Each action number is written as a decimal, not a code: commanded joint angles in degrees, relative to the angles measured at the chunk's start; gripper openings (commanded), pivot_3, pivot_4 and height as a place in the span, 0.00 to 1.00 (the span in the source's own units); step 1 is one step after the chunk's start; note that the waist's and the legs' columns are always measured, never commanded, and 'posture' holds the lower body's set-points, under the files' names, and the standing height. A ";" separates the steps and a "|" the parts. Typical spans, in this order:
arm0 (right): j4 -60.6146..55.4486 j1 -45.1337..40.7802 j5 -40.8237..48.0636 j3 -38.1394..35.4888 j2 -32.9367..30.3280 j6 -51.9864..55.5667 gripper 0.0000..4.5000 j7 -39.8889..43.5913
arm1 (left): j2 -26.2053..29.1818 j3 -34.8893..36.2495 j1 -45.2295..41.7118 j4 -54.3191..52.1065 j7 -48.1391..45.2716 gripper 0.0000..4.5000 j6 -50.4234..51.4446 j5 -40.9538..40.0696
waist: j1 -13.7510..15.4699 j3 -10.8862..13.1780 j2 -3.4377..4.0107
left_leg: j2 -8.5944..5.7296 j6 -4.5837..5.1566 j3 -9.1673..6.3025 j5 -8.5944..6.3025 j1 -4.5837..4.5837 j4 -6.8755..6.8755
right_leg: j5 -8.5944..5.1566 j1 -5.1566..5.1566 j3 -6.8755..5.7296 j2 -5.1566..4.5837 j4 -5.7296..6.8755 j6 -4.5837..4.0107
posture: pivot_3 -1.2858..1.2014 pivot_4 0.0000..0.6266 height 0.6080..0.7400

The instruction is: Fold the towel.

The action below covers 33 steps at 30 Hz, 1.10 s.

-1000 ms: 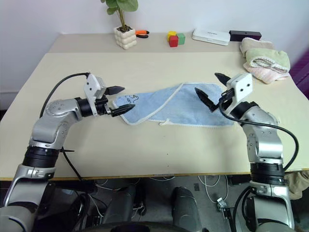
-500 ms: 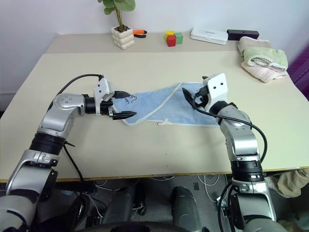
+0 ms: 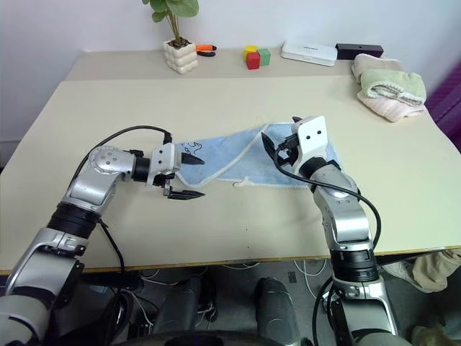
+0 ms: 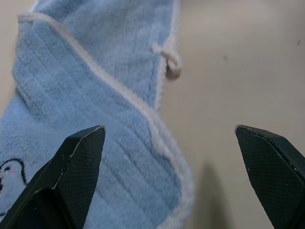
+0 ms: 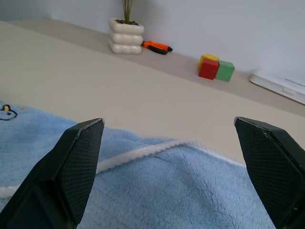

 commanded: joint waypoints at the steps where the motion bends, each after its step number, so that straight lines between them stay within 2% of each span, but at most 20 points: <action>1: -2.59 -0.38 0.10 -0.09 0.71 -1.51 1.00 -0.26 | -0.62 0.02 1.64 0.21 2.92 0.99 -3.02 1.83 | -0.01 0.00 0.00 | 0.00 0.00 0.00 0.00 0.01 0.00 | 0.00 0.00 0.01 0.00 0.00 0.00 | 0.52 0.24 1.00; 4: -1.92 -1.10 0.33 -0.80 0.78 -1.68 1.00 -0.49 | -1.07 -1.05 3.09 3.02 7.60 0.99 -5.84 5.97 | 0.00 0.00 0.00 | 0.00 0.00 -0.01 0.00 0.01 -0.01 | 0.00 0.00 0.00 0.00 0.00 0.00 | 0.52 0.24 1.00; 7: -1.65 -1.21 0.51 -1.46 -0.08 -1.77 1.00 -0.04 | -1.82 -1.86 5.00 2.55 8.43 0.81 -3.44 6.30 | 0.12 -0.04 0.02 | 0.00 0.14 -0.03 -0.08 0.06 0.00 | 0.00 0.07 0.00 -0.01 -0.01 -0.01 | 0.52 0.24 1.00; 14: -1.00 -1.50 0.54 -2.16 -0.71 -1.68 1.00 0.18 | -1.69 -1.38 6.68 1.27 8.97 0.05 0.45 5.41 | 0.02 -0.11 0.09 | 0.02 0.27 -0.07 -0.16 0.13 0.01 | -0.10 0.13 0.00 -0.02 0.00 -0.19 | 0.52 0.24 1.00; 15: -0.80 -1.54 0.43 -2.06 -0.78 -1.76 1.00 0.29 | -1.45 -1.12 6.66 1.03 8.97 0.02 0.59 5.21 | 0.00 -0.12 0.09 | 0.02 0.27 -0.07 -0.16 0.13 0.01 | -0.10 0.13 0.00 -0.01 0.00 -0.19 | 0.52 0.24 1.00; 22: 0.96 -2.25 0.23 -2.11 -1.06 -2.49 1.00 0.75 | -0.61 1.25 5.86 0.72 8.74 0.02 1.60 3.19 | -0.15 -0.13 0.11 | 0.02 0.27 -0.05 -0.16 0.12 0.00 | -0.09 0.10 0.00 0.00 0.01 -0.17 | 0.52 0.24 1.00; 29: 5.88 -4.39 -1.38 -2.29 -2.40 -5.50 1.00 0.87 | 1.92 9.69 6.86 -6.30 4.28 0.02 8.27 -8.60 | -0.23 -0.09 0.12 | 0.03 0.02 -0.01 -0.01 0.05 -0.06 | -0.01 -0.01 0.00 0.00 0.01 -0.01 | 0.52 0.24 1.00; 33: 10.13 -5.09 -4.71 -1.63 -5.91 -8.87 1.00 1.70 | 4.55 12.74 10.95 -11.66 1.83 0.02 10.33 -12.97 | -0.21 -0.09 0.13 | 0.01 0.00 0.00 0.00 0.05 -0.06 | -0.01 0.02 0.01 -0.01 -0.01 0.00 | 0.52 0.24 1.00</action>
